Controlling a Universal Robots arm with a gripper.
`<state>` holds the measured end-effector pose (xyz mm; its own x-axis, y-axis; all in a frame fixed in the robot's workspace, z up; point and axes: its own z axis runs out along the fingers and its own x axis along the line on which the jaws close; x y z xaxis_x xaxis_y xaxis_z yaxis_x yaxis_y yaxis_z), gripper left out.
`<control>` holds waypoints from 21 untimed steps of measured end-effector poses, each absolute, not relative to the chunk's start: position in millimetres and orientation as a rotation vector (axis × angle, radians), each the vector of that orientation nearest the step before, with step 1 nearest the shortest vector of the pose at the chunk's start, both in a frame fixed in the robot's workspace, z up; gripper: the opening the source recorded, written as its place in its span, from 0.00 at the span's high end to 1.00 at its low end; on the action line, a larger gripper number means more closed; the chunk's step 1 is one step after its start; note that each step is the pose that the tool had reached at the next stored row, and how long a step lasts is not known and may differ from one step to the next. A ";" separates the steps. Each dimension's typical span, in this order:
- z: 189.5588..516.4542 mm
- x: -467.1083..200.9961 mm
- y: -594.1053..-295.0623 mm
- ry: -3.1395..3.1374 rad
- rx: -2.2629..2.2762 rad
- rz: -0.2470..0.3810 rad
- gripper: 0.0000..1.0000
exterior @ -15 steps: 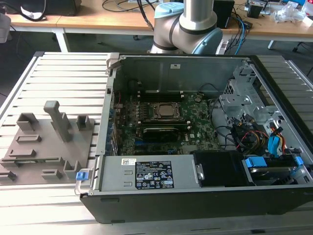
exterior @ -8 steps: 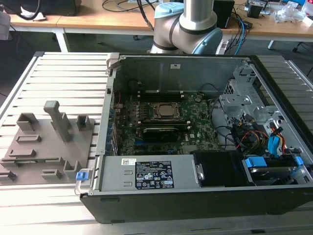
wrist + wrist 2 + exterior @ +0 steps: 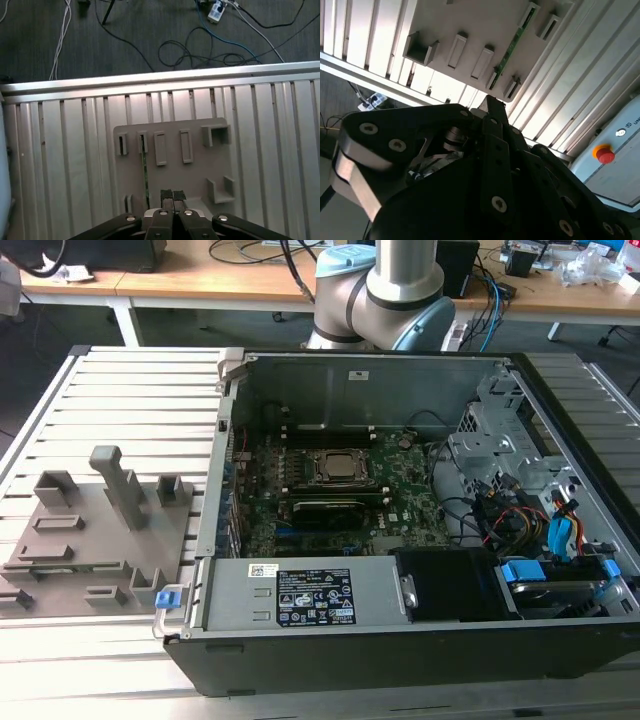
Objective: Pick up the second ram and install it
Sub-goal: 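Pick up the second ram and move it above second insertion slot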
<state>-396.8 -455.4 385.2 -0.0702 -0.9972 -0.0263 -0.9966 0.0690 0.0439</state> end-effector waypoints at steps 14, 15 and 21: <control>385.2 -396.8 -455.4 -2.136 2.283 -0.077 0.89; 385.3 -396.8 -455.4 -2.126 2.293 -0.077 0.89; 385.3 -396.8 -455.4 -2.124 2.293 -0.077 0.89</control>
